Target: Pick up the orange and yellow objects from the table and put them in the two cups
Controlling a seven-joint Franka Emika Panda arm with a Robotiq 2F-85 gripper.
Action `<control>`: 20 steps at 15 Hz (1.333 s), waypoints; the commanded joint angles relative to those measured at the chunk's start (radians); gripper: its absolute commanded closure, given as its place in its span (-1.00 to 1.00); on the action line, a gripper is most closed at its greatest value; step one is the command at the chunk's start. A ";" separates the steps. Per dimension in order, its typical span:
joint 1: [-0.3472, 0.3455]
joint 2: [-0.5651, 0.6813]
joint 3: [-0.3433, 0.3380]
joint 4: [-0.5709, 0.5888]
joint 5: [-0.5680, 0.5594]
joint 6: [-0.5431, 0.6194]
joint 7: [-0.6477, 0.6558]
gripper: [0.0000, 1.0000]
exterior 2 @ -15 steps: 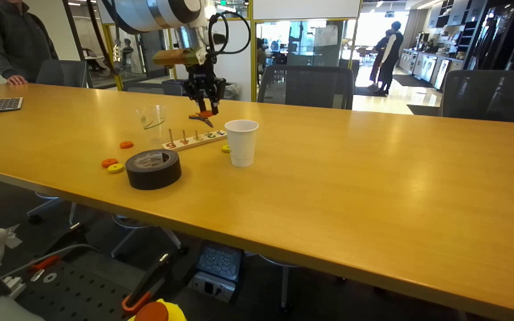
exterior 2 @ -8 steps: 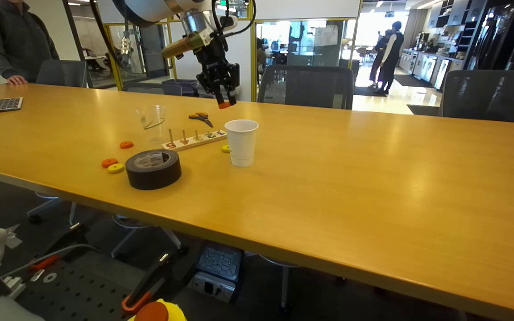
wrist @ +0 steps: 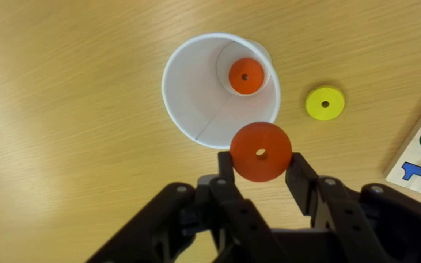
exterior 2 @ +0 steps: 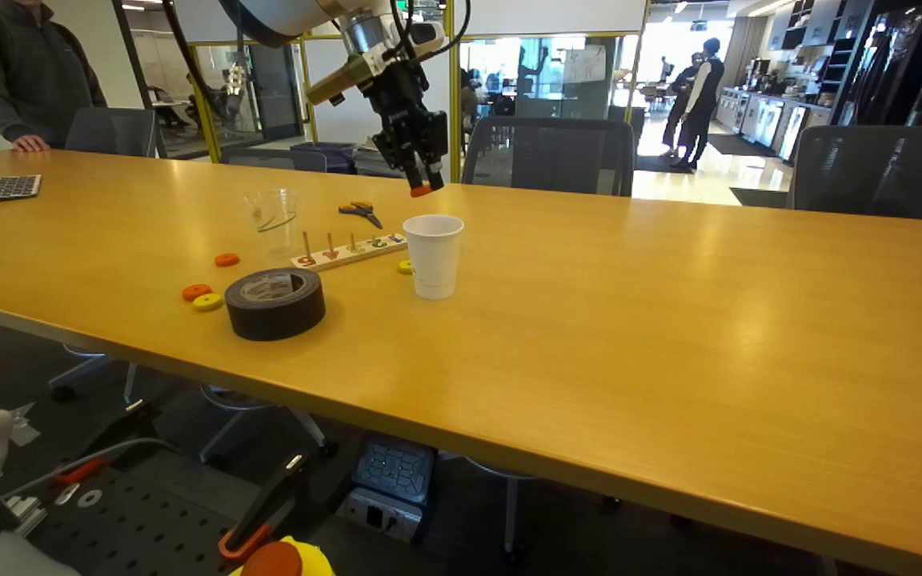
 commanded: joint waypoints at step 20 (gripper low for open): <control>-0.042 0.020 -0.012 0.003 0.065 -0.015 -0.041 -1.00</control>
